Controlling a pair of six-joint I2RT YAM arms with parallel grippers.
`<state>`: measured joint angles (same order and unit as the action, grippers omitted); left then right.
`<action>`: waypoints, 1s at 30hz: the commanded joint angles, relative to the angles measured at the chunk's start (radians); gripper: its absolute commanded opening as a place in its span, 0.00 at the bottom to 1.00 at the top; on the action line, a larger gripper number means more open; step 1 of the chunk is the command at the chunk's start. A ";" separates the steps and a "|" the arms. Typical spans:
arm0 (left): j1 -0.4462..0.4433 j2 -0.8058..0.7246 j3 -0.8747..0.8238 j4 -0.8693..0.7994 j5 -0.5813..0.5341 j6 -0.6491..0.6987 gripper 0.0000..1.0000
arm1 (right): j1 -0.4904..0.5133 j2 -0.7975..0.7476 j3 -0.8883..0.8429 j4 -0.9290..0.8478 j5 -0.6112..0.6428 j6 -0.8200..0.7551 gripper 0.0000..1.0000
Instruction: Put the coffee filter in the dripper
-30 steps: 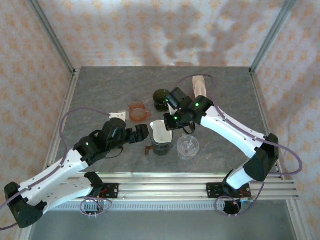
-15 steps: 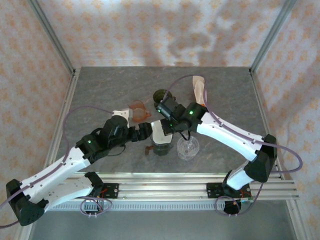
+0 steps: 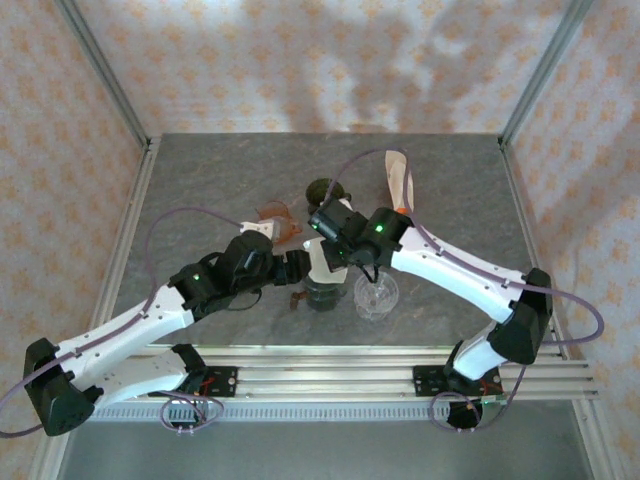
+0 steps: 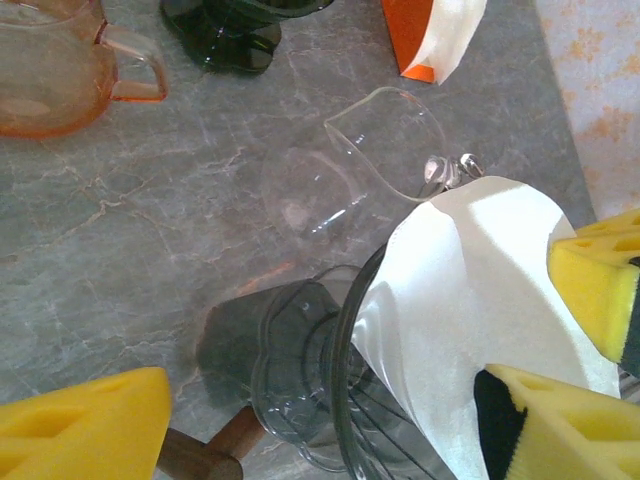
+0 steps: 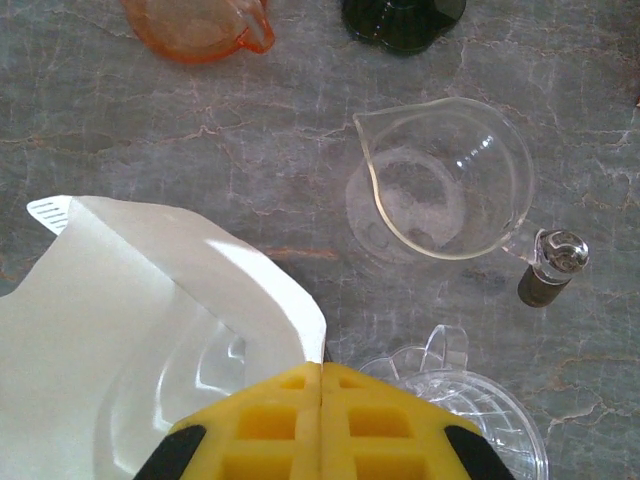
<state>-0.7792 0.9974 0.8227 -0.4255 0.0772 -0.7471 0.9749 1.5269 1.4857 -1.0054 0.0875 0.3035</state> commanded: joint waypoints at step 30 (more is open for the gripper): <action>-0.001 0.006 0.013 -0.041 -0.040 0.020 0.75 | -0.030 0.119 -0.001 -0.008 -0.078 -0.045 0.62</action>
<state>-0.7792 0.9977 0.8238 -0.4522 0.0628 -0.7349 0.9497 1.6325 1.5055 -1.0054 0.0048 0.2642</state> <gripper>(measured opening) 0.752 0.617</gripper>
